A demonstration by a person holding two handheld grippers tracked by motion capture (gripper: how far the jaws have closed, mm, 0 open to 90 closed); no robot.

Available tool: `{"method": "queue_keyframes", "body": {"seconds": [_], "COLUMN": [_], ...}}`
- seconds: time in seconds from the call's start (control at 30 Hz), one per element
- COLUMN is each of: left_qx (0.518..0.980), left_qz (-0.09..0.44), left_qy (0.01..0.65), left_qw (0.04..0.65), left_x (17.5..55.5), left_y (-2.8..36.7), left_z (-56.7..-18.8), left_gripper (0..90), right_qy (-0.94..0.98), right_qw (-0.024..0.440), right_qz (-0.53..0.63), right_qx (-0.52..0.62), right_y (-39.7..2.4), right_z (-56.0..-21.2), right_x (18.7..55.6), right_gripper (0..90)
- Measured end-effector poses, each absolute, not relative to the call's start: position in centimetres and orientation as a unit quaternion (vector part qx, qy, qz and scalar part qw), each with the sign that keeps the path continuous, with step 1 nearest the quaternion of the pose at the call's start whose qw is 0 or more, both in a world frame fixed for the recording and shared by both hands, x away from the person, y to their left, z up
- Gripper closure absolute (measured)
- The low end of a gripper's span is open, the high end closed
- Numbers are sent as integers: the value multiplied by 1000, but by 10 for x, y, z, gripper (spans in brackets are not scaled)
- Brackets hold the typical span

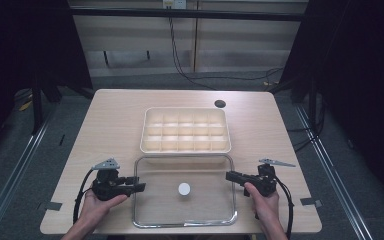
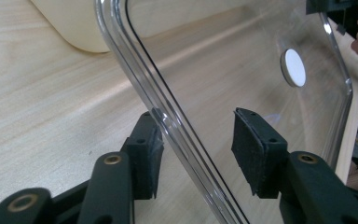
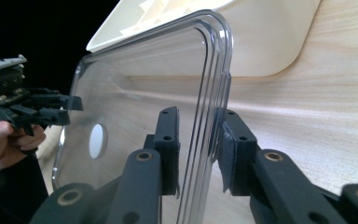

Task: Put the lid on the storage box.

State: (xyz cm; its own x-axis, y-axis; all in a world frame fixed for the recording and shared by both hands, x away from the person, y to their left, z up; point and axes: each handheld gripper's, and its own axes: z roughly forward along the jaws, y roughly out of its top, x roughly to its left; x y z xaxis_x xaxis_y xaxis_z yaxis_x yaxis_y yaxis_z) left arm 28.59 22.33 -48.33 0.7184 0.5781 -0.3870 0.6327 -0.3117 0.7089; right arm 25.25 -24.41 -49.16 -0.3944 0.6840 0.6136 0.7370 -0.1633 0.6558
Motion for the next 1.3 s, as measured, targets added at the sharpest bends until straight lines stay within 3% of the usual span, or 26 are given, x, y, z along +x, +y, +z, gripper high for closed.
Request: {"method": "queue_keyframes", "body": {"seconds": [0.9, 1.3], "left_qx": [786, 778], "left_qz": [-6, 4], "left_qy": [365, 362], "left_qw": [498, 513], "left_x": [276, 282], "left_y": [235, 234], "left_z": [-444, -428], "left_gripper": [710, 726], "right_qy": [-640, -631], "right_qw": [-19, -35], "right_qz": [-549, -564], "right_qx": [-537, -532], "right_y": [-236, -237], "right_z": [-454, -437], "right_x": [241, 245], "right_gripper": [723, 721]}}
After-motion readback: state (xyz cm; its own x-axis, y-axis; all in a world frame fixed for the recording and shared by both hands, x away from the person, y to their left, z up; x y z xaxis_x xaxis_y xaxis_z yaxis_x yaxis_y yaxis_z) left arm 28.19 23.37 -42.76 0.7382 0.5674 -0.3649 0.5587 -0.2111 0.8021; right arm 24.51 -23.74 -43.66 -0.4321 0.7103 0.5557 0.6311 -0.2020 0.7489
